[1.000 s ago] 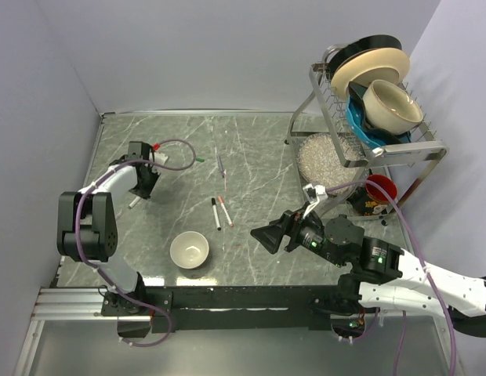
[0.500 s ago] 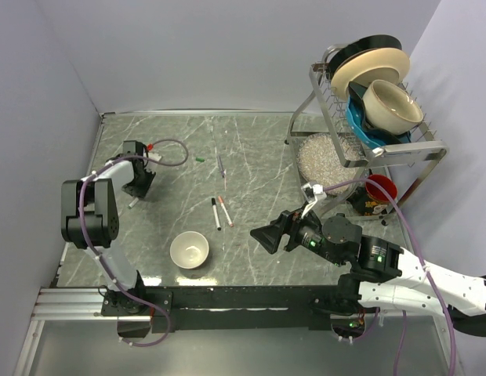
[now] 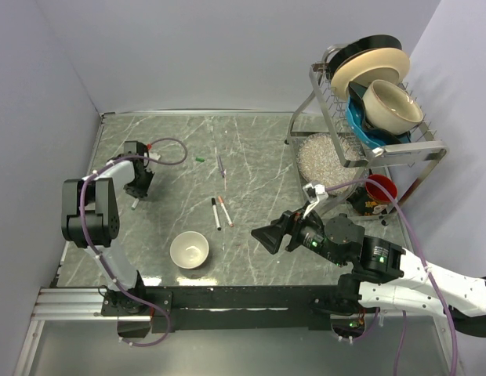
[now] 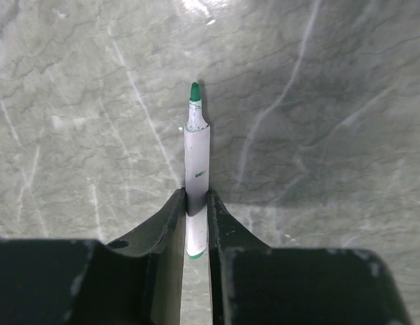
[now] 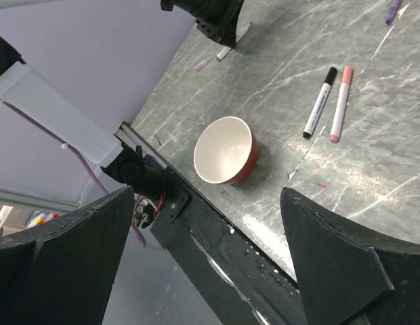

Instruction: Insert the pens into the pen caps

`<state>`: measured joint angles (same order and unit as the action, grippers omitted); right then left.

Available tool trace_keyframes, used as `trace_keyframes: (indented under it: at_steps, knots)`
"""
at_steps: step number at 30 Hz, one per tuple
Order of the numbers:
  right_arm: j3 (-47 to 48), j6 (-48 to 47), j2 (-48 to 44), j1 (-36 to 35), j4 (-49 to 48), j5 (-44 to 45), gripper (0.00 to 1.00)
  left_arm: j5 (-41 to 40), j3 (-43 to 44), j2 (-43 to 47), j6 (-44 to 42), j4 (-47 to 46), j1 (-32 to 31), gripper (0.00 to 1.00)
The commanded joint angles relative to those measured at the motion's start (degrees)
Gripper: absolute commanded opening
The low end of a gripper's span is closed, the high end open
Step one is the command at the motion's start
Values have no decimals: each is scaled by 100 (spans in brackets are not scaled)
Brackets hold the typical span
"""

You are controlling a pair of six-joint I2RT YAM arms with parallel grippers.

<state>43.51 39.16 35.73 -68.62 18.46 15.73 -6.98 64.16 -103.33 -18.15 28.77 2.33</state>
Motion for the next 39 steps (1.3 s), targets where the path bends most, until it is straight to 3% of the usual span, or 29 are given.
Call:
trace_keyframes:
  at_steps: [1, 7, 12, 15, 22, 32, 39]
  knots:
    - [220, 39, -48, 24, -202, -52, 96, 785, -176, -196, 531, 348, -171, 20]
    - [211, 189, -276, 24, -106, 27, 96, 962, -299, -196, 725, 383, -189, 35]
    - [184, 303, -347, 24, -97, 1, 96, 900, -255, -389, 848, 410, -180, 34]
    - [202, 312, -312, 24, -97, -43, 96, 962, -290, -547, 919, 410, -171, 28]
    - [123, 356, -207, 24, -246, -78, 97, 1120, -246, -557, 1182, 532, -206, 1]
    - [325, 532, 881, 24, -694, -500, 97, 1946, -70, 742, 2006, 287, -549, 1]
    - [1010, 672, 2183, 94, -1028, -799, 96, 3737, -369, 2061, 2316, -503, -786, 1]
